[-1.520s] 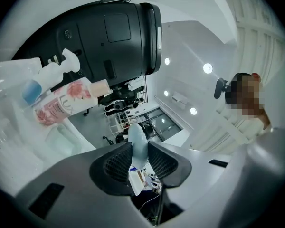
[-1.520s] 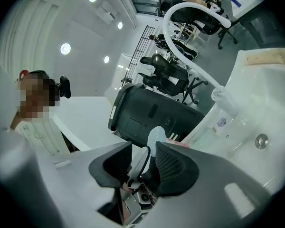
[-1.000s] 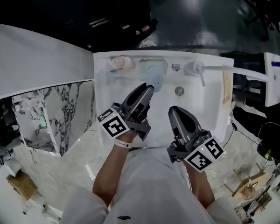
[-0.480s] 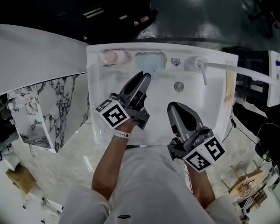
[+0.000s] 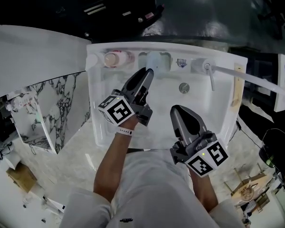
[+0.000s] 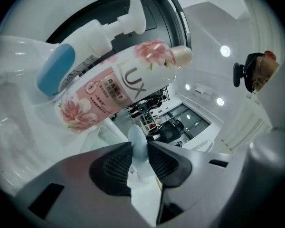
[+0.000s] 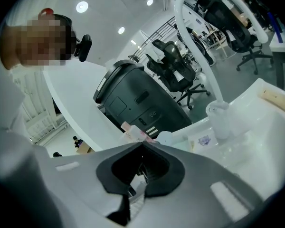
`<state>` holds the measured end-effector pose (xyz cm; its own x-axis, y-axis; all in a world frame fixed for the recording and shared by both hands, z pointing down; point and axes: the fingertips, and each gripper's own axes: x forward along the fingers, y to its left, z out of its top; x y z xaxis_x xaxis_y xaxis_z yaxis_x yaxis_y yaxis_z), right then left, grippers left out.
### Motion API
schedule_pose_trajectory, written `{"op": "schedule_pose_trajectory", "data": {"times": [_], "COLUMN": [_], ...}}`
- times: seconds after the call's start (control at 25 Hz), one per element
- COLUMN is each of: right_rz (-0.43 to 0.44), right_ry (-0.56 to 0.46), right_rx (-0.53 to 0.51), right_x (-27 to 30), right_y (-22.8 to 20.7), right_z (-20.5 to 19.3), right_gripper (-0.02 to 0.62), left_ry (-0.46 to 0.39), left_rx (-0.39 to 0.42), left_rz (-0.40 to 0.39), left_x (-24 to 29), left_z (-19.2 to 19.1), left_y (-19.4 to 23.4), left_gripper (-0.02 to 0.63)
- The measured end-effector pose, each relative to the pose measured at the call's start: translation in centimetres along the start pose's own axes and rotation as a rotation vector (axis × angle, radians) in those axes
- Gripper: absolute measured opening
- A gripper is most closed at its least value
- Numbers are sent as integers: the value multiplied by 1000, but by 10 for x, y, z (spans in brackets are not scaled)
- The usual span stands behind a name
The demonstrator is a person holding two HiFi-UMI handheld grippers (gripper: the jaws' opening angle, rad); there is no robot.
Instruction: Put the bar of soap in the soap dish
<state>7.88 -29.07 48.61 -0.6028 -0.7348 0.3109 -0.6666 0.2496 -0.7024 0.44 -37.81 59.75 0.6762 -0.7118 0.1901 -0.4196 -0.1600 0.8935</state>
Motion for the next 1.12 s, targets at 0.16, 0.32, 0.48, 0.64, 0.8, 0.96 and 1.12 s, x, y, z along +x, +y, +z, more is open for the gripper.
{"op": "schedule_pose_trajectory", "data": {"times": [0.16, 0.32, 0.48, 0.64, 0.8, 0.96, 1.12], "right_rz": [-10, -14, -17, -10, -8, -10, -14], "right_ry": [0, 2, 7, 4, 2, -2, -2], "right_rx": [9, 19, 27, 43, 48, 50, 56], "right_x": [1, 1, 0, 0, 1, -1, -3], "right_y": [-6, -11, -14, -13, -13, -14, -16], "right_z": [1, 0, -2, -3, -2, -1, -2], "right_gripper": [12, 12, 12, 12, 12, 12, 12], "left_ry": [3, -5, -4, -9, -12, 2, 8], "left_rx": [1, -6, -1, 37, 81, 92, 54], "left_rz": [27, 44, 88, 120, 164, 212, 216], "left_x": [6, 14, 19, 23, 25, 22, 20], "left_z": [-1, 1, 0, 2, 0, -5, -10], "left_y": [7, 13, 21, 20, 23, 29, 30], "left_gripper": [115, 115, 115, 115, 117, 120, 124]}}
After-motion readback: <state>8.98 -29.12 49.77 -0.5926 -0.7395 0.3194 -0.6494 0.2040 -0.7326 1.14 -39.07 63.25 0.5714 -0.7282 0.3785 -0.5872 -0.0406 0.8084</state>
